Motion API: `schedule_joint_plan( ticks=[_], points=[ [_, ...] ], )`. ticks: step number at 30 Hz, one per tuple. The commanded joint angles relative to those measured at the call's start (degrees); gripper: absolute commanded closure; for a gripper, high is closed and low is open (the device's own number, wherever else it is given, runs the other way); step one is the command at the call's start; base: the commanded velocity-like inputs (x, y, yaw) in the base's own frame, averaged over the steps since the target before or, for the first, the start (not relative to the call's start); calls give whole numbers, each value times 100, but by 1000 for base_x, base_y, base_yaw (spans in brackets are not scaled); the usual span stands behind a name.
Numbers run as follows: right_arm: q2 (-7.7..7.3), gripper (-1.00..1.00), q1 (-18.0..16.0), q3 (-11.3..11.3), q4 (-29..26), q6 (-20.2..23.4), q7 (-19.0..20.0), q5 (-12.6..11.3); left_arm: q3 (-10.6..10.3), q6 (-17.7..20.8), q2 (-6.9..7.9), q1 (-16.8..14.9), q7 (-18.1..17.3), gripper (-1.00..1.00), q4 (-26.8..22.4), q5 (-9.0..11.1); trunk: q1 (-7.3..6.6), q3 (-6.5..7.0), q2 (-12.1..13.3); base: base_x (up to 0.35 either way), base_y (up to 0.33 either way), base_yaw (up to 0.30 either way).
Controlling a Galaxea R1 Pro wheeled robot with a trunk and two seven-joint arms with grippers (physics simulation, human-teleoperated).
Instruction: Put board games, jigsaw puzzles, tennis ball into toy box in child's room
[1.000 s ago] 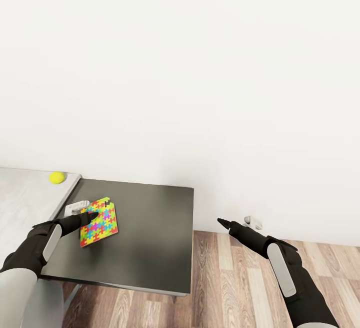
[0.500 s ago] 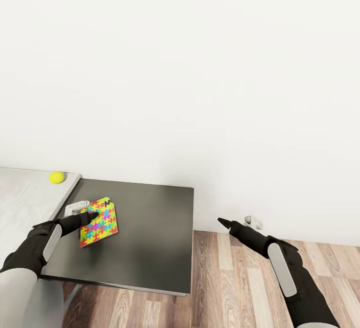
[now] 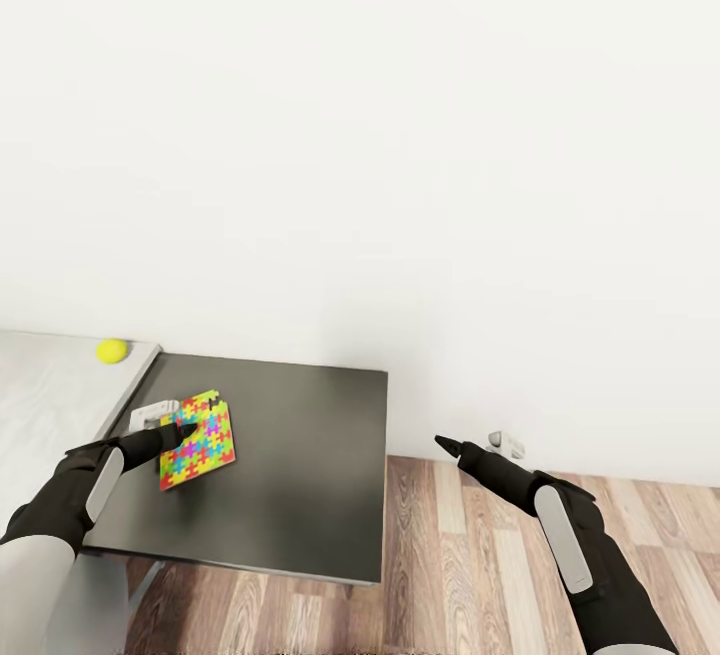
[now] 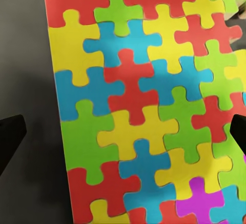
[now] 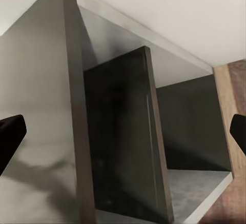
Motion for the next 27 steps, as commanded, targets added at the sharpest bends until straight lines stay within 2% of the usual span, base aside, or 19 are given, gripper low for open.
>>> schedule_joint_plan(
  ticks=[1,9,21,27],
  points=[
    [0,-100,-4,-13,-3,33,23,4,15,44,-2,-2,-13,-100,-5,22,3,-19,-10,0,0,0],
    [1,-100,-4,-12,-3,33,23,4,15,44,-2,-2,-15,-100,-5,22,3,-81,-10,0,0,0],
    [3,-100,-4,5,-3,-145,-14,20,15,44,-11,-2,-13,-100,-5,22,3,-89,-10,0,0,0],
    [3,-100,-4,7,-3,-152,-13,19,14,44,-11,-2,-14,-100,-5,22,3,-89,-10,0,-191,0]
  ],
)
